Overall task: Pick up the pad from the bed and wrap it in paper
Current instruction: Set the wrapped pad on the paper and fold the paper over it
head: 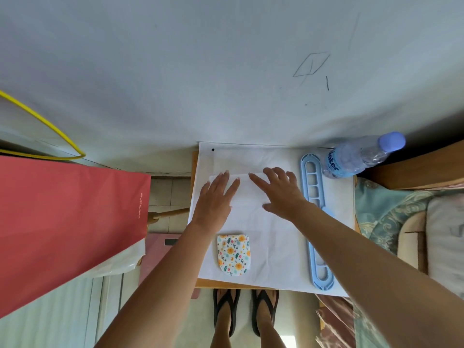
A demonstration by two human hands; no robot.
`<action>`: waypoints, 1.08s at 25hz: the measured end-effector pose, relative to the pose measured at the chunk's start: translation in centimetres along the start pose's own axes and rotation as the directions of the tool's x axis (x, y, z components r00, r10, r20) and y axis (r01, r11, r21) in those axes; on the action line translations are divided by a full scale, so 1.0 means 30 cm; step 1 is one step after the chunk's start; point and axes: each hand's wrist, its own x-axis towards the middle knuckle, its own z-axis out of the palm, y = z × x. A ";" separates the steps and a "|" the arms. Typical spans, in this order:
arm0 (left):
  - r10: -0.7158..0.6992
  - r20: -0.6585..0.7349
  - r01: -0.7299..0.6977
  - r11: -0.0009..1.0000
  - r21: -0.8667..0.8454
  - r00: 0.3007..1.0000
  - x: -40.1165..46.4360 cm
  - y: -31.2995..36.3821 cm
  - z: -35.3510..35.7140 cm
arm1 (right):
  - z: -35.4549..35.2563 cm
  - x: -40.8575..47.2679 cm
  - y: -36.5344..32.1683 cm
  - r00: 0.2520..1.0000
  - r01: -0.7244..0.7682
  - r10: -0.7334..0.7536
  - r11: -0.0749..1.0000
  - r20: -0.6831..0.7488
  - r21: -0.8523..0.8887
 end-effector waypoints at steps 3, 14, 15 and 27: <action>-0.347 0.107 0.342 0.739 -0.581 0.932 -0.051 0.041 -0.093 | -0.066 -0.082 0.024 0.986 -0.099 0.051 0.945 0.159 0.311; -0.163 0.433 0.243 -0.632 -0.736 0.887 -0.260 0.244 -0.321 | -0.384 -0.389 0.003 0.964 -0.094 -0.114 0.699 0.240 0.709; -0.173 0.434 0.226 -0.655 -0.721 0.884 -0.268 0.252 -0.335 | -0.406 -0.406 -0.014 0.969 -0.078 -0.110 0.716 0.222 0.693; -0.244 0.375 0.067 -0.756 -0.651 0.894 -0.328 0.324 -0.380 | -0.470 -0.488 -0.159 0.919 0.326 -0.312 0.945 -0.240 0.021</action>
